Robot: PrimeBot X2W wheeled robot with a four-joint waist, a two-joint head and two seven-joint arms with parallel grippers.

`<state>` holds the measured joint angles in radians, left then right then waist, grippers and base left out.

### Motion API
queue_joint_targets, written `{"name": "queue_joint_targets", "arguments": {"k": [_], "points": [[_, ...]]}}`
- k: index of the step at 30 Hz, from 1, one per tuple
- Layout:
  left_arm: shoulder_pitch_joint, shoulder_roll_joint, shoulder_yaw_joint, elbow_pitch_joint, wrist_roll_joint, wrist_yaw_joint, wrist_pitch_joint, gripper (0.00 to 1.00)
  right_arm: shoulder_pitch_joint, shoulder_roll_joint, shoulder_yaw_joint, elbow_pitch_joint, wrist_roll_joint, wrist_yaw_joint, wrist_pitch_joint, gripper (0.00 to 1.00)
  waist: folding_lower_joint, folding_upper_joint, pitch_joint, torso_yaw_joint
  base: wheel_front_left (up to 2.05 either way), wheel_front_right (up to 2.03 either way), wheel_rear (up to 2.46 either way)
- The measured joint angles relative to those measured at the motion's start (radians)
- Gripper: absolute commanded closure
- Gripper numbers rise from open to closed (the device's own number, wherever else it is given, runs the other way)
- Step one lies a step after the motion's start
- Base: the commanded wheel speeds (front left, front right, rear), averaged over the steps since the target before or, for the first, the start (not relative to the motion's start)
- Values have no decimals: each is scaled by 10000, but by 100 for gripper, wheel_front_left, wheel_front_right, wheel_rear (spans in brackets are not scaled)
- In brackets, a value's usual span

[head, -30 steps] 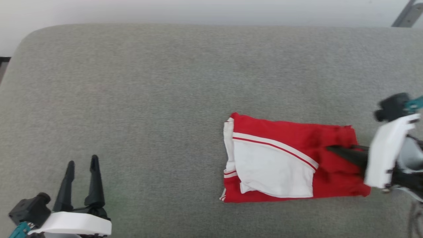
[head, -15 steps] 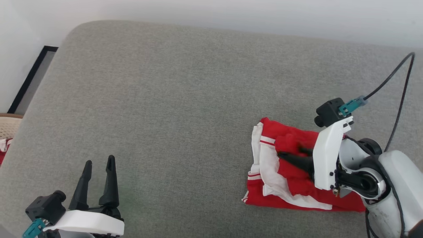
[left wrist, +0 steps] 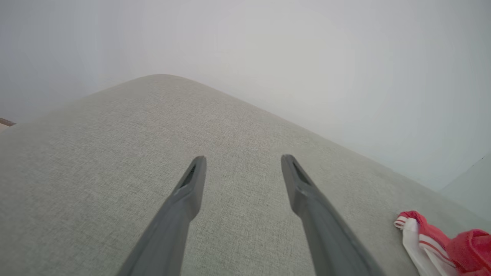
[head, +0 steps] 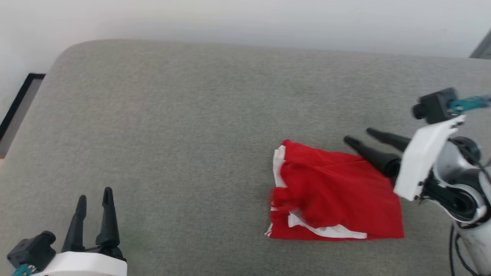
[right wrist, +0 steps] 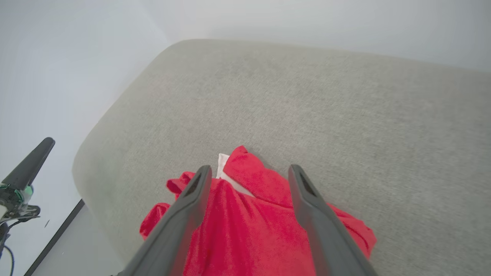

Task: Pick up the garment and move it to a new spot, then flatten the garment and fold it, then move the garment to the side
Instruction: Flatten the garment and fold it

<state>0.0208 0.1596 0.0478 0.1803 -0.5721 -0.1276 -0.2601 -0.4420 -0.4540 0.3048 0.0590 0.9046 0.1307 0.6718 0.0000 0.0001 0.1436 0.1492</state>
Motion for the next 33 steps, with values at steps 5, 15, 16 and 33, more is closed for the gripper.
{"name": "queue_joint_targets", "arguments": {"k": [5, 15, 16, 33], "points": [[49, 19, 249, -75, 40, 0, -2, 0, 505, -226, -514, -299, -245, 0, -1363, 0, 0, 0, -128, -416, 0, 0, 0], [325, 134, 545, -173, 360, 0, -2, 0, 1953, -727, -943, -456, -932, 0, -5028, 0, 0, 0, -507, -1222, 0, 0, 0], [372, 142, 579, -198, 397, 0, -2, 0, 2152, -761, -957, -378, -966, 0, -5388, 0, 0, 0, -573, -1280, 0, 0, 0], [1478, 401, 631, -953, 1170, 0, -2, 0, 3793, -499, -1041, 1764, -2514, 0, -9177, 0, 0, 0, -1595, -1836, 0, 0, 0]]}}
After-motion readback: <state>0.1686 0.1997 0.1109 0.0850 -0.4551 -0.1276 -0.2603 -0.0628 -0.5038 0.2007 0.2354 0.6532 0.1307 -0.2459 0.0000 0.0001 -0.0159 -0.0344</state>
